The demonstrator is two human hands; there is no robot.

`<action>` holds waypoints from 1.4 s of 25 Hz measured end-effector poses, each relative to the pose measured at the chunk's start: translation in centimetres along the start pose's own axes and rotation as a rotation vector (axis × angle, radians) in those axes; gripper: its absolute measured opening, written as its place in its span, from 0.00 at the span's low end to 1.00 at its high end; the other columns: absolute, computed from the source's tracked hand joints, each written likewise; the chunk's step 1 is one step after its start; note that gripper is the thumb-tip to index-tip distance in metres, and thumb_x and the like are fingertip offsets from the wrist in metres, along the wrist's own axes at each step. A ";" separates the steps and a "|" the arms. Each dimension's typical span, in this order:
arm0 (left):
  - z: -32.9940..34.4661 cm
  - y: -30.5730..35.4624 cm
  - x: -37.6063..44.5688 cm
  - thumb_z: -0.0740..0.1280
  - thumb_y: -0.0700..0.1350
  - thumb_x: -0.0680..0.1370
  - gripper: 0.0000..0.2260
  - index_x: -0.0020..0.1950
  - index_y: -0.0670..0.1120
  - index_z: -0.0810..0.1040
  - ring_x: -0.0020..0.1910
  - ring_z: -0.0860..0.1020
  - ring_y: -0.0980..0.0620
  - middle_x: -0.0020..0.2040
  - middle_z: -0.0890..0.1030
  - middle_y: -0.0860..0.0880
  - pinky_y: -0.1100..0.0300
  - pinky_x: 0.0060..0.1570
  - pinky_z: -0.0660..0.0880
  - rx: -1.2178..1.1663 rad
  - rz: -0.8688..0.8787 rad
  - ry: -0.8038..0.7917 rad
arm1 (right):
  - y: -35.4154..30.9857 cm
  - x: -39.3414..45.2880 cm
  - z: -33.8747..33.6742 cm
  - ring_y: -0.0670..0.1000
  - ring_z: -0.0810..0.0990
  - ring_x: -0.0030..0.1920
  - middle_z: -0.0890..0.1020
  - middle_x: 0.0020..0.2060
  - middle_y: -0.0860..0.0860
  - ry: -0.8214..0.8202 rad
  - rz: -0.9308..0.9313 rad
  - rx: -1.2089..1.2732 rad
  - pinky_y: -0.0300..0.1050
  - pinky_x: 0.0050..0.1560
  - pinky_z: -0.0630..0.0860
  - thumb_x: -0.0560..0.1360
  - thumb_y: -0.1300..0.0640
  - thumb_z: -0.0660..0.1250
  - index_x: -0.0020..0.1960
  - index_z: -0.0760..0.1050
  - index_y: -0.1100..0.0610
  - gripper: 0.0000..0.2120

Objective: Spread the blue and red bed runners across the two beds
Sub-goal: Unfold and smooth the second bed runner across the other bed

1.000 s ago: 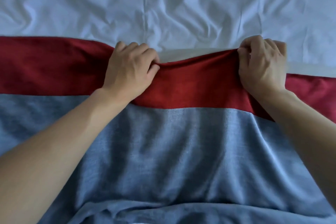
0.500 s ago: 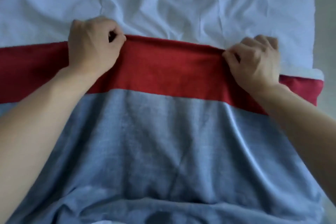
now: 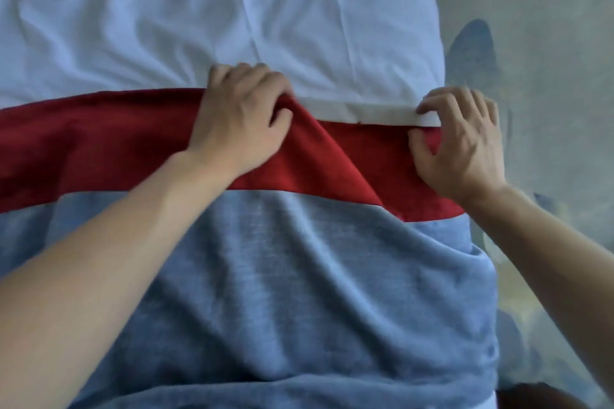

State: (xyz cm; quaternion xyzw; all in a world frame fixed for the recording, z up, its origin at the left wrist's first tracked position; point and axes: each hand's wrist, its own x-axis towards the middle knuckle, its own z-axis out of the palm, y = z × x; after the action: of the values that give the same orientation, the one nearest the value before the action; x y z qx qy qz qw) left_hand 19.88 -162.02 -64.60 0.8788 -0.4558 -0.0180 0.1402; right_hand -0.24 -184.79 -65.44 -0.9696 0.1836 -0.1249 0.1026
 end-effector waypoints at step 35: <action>2.0 3.3 9.2 0.69 0.50 0.73 0.04 0.47 0.53 0.79 0.44 0.78 0.54 0.40 0.79 0.56 0.58 0.54 0.71 -0.232 -0.162 -0.259 | 7.3 6.1 3.4 0.58 0.76 0.50 0.80 0.44 0.54 -0.038 0.204 0.121 0.52 0.57 0.66 0.77 0.49 0.62 0.47 0.77 0.56 0.11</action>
State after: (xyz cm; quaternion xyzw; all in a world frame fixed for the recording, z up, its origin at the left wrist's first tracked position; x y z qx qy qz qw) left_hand 22.30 -171.71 -64.72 0.8809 -0.3926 -0.1946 0.1787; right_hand 3.81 -193.26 -69.16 -0.9401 0.2715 -0.1061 0.1767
